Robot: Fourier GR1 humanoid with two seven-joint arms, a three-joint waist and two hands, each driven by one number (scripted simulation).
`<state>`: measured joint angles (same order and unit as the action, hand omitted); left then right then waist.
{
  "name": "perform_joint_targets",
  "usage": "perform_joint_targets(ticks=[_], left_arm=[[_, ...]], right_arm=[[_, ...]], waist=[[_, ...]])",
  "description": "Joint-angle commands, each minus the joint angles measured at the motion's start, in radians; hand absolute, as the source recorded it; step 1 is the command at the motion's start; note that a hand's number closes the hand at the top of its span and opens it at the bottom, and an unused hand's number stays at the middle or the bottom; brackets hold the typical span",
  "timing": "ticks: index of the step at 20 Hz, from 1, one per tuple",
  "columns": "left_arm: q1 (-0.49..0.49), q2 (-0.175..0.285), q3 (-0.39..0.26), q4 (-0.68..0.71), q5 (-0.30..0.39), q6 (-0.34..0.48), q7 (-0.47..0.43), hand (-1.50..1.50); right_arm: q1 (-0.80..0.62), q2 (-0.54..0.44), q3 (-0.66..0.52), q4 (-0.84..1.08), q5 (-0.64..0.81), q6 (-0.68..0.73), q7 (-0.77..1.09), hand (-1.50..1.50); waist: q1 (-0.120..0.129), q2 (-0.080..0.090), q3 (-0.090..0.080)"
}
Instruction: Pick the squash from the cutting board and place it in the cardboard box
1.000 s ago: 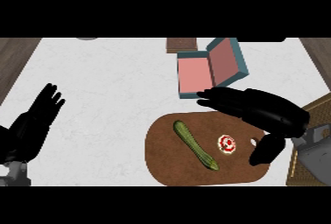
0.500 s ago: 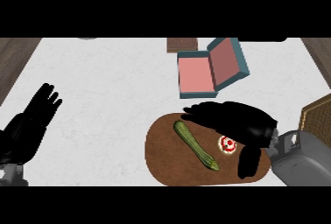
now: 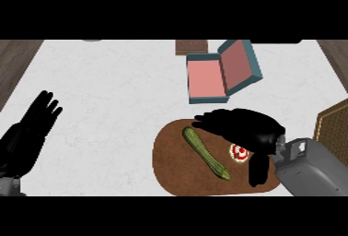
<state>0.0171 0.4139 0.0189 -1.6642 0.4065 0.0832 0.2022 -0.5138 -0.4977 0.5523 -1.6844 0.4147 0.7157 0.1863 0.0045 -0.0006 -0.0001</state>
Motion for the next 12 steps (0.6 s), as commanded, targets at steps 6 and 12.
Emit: perform_joint_targets(ticks=[6,12], left_arm=[[-0.099,-0.012,0.079,0.099,-0.016,-0.060,0.032,0.00],[0.020,-0.064,0.054,-0.018,-0.053,-0.067,0.039,0.00]], right_arm=[[0.004,0.126,-0.057,0.066,0.119,0.040,-0.086,-1.50],[0.058,0.221,-0.003,0.066,0.253,-0.028,-0.108,-1.50]], waist=[[-0.002,0.001,0.000],[0.003,0.000,0.000]])
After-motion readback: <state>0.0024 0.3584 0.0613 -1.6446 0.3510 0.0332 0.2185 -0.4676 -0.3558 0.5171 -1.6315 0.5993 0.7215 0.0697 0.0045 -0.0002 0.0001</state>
